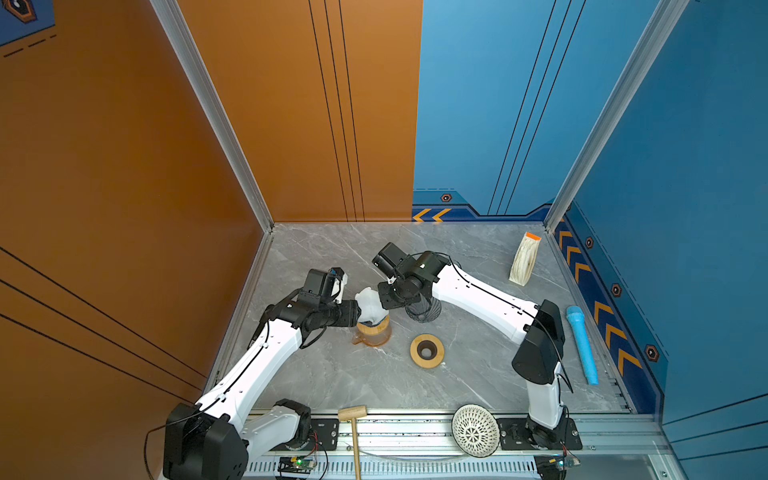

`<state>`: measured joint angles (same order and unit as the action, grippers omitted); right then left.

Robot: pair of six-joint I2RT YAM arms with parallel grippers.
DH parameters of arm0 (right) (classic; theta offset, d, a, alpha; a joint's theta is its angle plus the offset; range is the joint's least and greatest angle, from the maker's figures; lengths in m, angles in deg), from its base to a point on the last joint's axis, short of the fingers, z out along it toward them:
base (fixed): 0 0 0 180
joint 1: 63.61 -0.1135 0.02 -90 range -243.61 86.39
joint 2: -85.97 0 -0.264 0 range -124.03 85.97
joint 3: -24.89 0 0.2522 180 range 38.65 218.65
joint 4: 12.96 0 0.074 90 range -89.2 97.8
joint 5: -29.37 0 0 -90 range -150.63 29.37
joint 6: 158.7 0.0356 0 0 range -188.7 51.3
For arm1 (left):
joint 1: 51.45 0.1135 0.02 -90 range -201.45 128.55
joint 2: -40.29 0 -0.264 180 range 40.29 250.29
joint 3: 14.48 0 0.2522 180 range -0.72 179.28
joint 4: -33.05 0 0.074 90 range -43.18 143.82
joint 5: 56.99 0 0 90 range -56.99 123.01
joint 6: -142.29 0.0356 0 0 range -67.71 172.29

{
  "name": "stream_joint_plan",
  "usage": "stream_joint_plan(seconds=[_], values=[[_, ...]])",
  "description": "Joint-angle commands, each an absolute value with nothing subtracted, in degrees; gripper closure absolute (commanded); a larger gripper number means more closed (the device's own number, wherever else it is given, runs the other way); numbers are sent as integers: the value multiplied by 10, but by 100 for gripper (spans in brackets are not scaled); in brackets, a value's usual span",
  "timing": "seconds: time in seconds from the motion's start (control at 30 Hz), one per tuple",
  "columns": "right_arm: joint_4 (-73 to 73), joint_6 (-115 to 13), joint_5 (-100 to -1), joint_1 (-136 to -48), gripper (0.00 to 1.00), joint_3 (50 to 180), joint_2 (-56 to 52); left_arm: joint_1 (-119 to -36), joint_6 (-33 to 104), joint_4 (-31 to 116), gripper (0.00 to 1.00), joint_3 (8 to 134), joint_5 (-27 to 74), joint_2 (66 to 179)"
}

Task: Place the coffee filter in the dripper

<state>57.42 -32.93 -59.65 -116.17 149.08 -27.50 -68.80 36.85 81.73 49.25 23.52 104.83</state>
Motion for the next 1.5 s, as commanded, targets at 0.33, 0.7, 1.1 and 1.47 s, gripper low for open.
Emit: stream_joint_plan(seconds=[0.33,0.7,1.1,1.47], values=[[601,-352,-613,-1162,80,1513,-300,-679,380,817,34,493,220,1064],[610,-359,-621,-1161,80,1519,-311,-674,383,818,33,496,217,1064],[614,-373,-597,-1159,80,1555,-309,-673,376,825,30,517,225,1053],[614,-382,-603,-1158,78,1563,-297,-673,385,839,24,537,233,1028]])
